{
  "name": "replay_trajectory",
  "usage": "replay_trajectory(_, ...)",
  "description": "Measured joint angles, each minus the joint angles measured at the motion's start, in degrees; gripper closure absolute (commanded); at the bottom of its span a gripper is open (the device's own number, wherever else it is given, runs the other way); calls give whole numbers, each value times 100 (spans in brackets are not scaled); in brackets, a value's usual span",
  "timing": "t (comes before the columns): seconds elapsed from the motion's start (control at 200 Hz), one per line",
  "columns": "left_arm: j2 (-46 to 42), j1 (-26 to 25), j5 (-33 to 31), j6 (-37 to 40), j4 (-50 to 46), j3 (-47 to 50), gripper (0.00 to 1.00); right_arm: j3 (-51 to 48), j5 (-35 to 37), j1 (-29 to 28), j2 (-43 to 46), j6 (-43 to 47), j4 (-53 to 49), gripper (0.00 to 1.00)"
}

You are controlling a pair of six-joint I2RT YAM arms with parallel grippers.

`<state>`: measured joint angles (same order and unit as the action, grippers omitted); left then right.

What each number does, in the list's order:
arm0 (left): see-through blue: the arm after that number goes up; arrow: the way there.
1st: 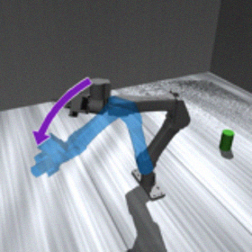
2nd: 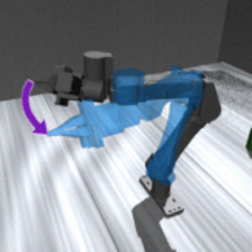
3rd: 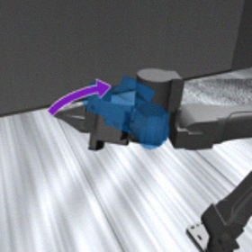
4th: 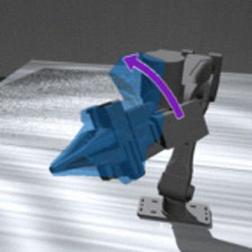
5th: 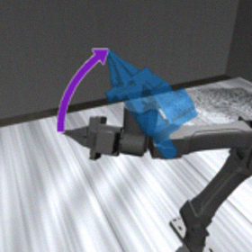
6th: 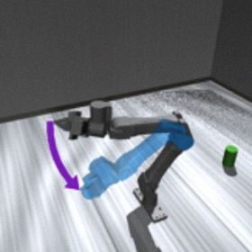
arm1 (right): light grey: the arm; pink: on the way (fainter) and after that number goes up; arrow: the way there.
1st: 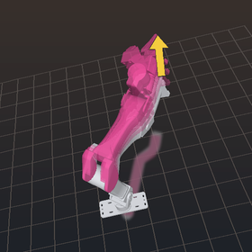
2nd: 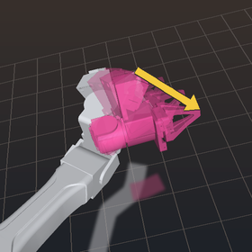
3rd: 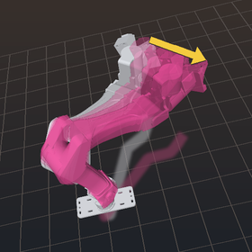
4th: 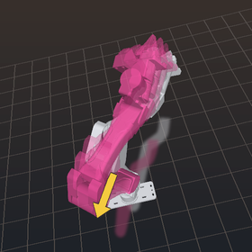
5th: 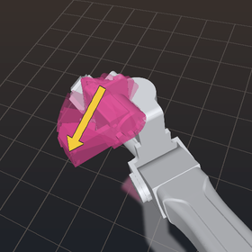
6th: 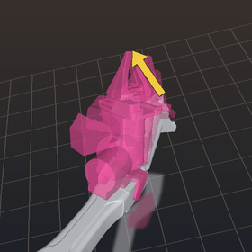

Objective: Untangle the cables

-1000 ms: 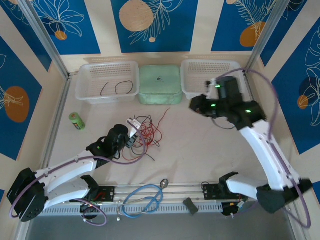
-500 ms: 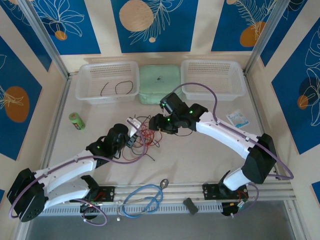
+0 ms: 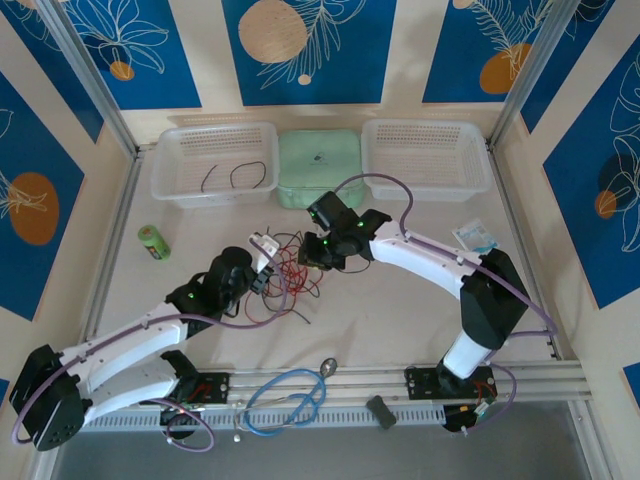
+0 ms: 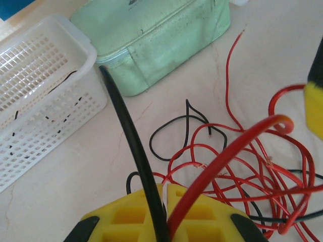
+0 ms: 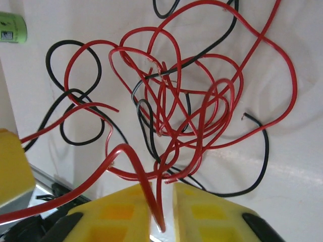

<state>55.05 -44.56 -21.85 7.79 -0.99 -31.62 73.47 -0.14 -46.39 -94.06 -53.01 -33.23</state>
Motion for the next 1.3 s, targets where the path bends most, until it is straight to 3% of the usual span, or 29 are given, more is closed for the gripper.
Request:
replay_trajectory(0.055, -33, 0, 0, 0, -20, 0, 100, 2, 17, 0, 4, -2, 2, 100)
replay_trajectory(0.265, -188, -2, -179, 24, -125, 0, 99, 4, 424, 103, 374, 334, -337, 100)
replay_trajectory(0.5, -339, -26, -400, 173, -81, -7, 96, 822, 1060, 122, 1034, 1985, -1191, 100)
replay_trajectory(0.765, -354, -66, -619, 367, 151, -216, 94, 1156, 2986, -656, 1093, 3950, -1829, 100)
replay_trajectory(0.865, -321, -74, -649, 474, 186, -306, 85, 1156, 3897, -922, 1091, 4487, -1808, 100)
replay_trajectory(1.03, -280, 39, -1211, 535, 116, -348, 54, 1163, 5228, -824, 1200, 4986, -2120, 100)
replay_trajectory(1.135, -179, 46, -1379, 511, 127, -326, 46, 1279, 5268, -802, 1488, 5051, -2229, 100)
replay_trajectory(1.301, 42, 48, -1493, 402, 221, -186, 46, 1836, 4684, -706, 2199, 4946, -2302, 100)
